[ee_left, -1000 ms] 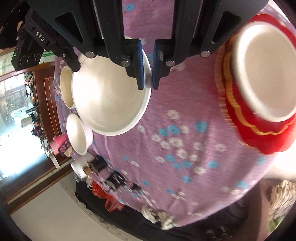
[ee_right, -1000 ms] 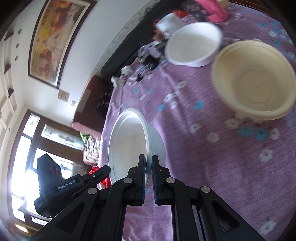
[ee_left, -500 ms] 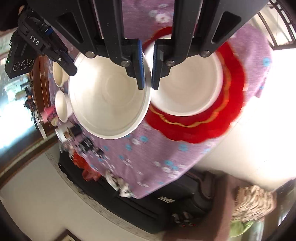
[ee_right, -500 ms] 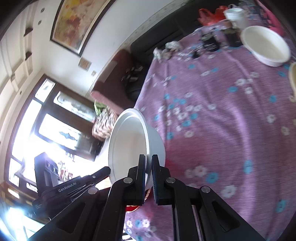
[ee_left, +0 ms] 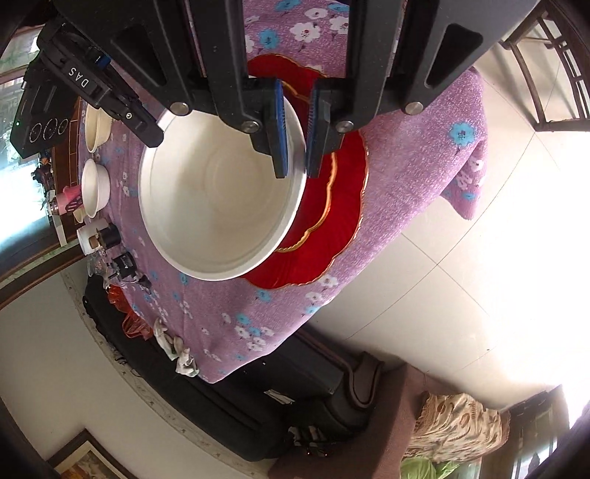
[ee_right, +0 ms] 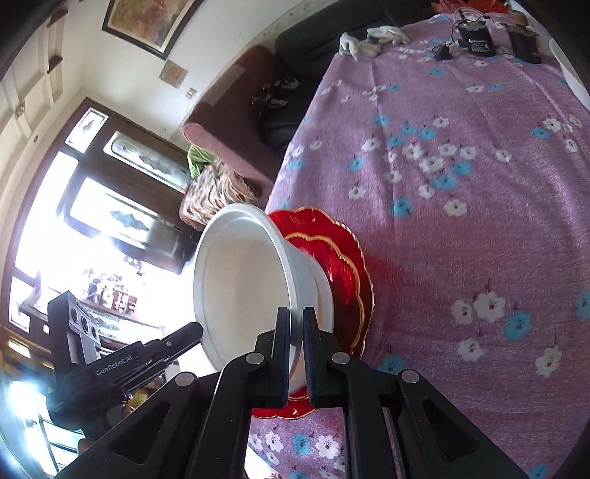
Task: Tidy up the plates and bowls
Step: 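Carry the white bowl with both grippers and lower it onto the stacked red plates, then open both grippers and withdraw from the stack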
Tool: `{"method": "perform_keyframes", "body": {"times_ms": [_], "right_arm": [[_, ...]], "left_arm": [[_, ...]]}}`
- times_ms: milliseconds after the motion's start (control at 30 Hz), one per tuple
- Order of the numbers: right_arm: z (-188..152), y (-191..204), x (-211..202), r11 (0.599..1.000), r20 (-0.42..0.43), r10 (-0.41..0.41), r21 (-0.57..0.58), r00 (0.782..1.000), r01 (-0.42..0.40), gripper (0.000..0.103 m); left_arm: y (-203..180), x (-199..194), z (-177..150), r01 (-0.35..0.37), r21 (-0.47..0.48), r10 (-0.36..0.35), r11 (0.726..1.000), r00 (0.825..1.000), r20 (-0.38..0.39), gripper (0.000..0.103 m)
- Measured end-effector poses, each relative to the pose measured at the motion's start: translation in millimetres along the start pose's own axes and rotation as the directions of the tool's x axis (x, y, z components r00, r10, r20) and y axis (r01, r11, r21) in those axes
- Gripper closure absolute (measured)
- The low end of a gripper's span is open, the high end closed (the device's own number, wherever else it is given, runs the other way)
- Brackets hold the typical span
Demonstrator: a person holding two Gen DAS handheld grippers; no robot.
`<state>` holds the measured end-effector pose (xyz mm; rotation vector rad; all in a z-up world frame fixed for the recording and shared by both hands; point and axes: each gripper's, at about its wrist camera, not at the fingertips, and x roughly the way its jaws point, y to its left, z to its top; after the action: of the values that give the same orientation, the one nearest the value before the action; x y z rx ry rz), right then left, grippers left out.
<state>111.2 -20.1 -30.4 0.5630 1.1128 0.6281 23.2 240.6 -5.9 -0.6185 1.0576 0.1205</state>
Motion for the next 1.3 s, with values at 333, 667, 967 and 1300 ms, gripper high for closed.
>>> {"method": "perform_keyframes", "body": {"times_ms": [333,667,967,1300], "right_arm": [[-4.6,4.6,-6.6,1.0,-0.001,0.015,0.0,1.0,-0.015,0.095],[-5.6,-19.1,3.9,0.992,-0.094,0.068,0.114,0.993,-0.057,0.092],[-1.1,-16.0,3.2,0.992,-0.084,0.076,0.111,0.994,-0.066,0.091],[2.3,-18.2,-16.0,0.994,-0.045,0.086,0.076,0.995,-0.082,0.057]], "left_arm": [[1.2,-14.3,-4.1,0.043,0.007,-0.043,0.999,0.999,0.007,0.094],[-0.5,-22.5,-5.9,0.075,0.014,-0.075,0.997,0.997,-0.002,0.088],[3.7,-15.1,0.6,0.07,-0.008,-0.07,0.998,0.997,-0.016,0.088],[3.5,-34.0,-0.5,0.062,-0.001,-0.062,0.998,0.998,0.024,0.088]]}}
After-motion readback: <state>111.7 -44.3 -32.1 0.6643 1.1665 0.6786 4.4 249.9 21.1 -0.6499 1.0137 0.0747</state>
